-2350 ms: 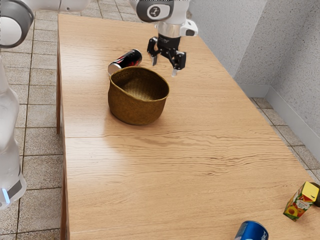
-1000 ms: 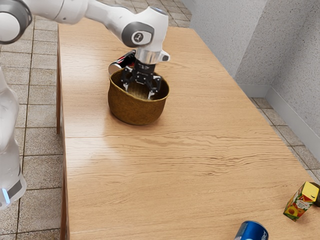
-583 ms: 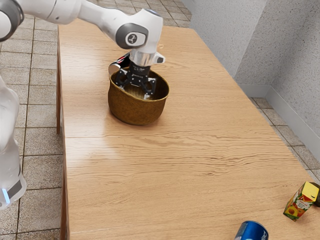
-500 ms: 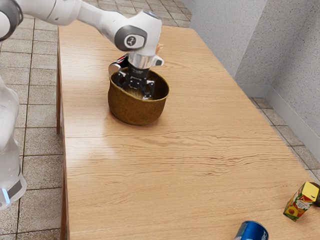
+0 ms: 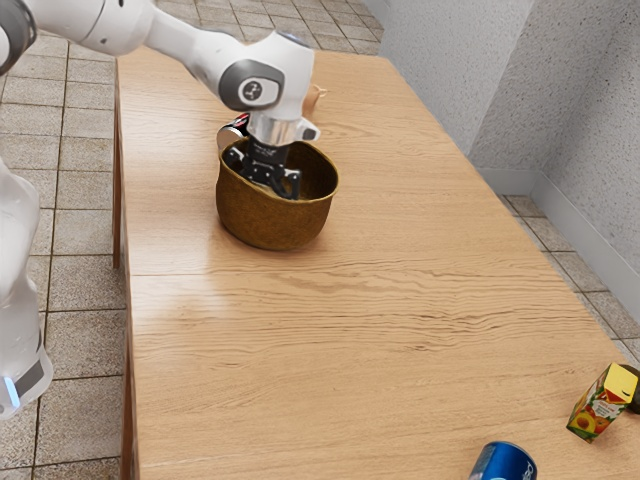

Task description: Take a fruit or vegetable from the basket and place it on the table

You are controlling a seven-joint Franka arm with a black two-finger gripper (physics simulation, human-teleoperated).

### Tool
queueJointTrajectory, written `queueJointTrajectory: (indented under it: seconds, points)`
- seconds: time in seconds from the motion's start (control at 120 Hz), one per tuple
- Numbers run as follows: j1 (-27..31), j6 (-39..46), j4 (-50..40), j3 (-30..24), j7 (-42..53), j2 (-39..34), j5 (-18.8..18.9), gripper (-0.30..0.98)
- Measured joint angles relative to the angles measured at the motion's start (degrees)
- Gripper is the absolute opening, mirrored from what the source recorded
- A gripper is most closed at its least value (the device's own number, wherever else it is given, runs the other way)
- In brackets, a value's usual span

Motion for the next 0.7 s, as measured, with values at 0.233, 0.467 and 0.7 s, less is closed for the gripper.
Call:
queueJointTrajectory:
  seconds: [0.233,0.467,0.7]
  points:
    - [-1.1,0.9,-0.7,0.3,2.9,-0.1,-0.8,0.85]
    - [-2.3,1.2,-1.0,0.7,2.3,0.0,-1.8,0.7]
    - [-2.3,3.2,-2.2,1.1,2.8,0.4,-1.6,0.89]
